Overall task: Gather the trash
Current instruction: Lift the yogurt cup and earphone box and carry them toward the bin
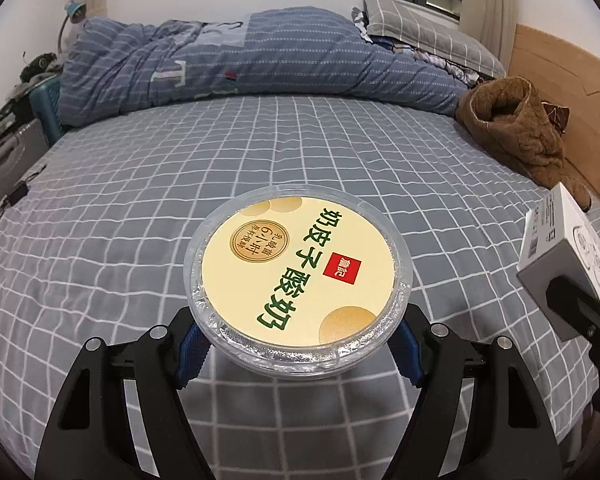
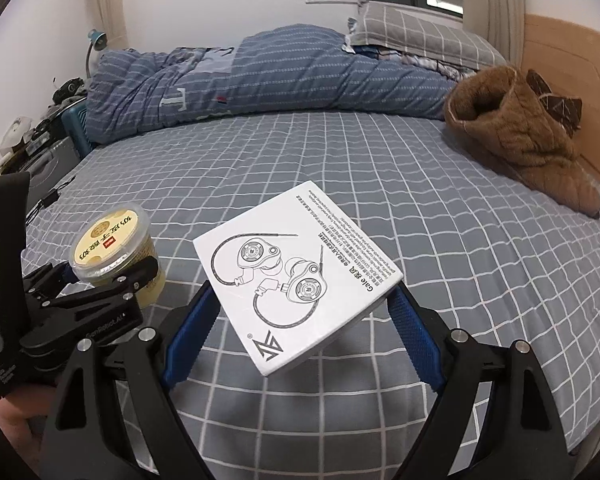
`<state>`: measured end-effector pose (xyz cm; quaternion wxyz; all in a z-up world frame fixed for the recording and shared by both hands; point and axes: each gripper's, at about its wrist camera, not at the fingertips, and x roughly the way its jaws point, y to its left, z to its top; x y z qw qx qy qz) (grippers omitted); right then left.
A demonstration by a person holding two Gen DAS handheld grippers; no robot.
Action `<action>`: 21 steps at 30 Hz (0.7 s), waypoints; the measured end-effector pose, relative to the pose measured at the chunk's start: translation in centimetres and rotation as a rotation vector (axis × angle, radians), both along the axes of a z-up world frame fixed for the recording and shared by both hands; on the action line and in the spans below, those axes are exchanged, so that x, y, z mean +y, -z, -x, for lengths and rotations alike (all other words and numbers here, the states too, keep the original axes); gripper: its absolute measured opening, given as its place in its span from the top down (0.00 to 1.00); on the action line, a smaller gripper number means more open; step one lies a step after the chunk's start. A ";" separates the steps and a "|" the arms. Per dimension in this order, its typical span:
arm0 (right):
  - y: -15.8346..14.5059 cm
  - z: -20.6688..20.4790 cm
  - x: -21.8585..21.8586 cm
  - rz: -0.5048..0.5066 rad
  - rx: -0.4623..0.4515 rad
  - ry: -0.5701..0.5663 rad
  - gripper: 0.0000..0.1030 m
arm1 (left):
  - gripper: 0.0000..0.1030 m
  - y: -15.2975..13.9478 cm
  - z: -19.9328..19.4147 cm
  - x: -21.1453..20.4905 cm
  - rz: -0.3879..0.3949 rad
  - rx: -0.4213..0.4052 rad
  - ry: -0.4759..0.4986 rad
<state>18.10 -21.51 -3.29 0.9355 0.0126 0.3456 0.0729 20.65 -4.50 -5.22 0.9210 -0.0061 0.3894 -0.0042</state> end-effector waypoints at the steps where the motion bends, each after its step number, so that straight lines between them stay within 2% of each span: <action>1: -0.3 0.2 0.3 -0.001 -0.002 0.001 0.21 | 0.29 -0.2 0.2 0.3 0.001 -0.001 -0.002; 10: -0.8 2.4 1.4 -0.035 0.007 -0.002 0.21 | 0.29 -1.3 3.5 2.3 0.016 -0.006 -0.009; 21: -1.2 5.4 2.3 -0.011 -0.014 0.010 0.21 | 0.29 -1.8 7.5 3.0 0.012 -0.008 -0.003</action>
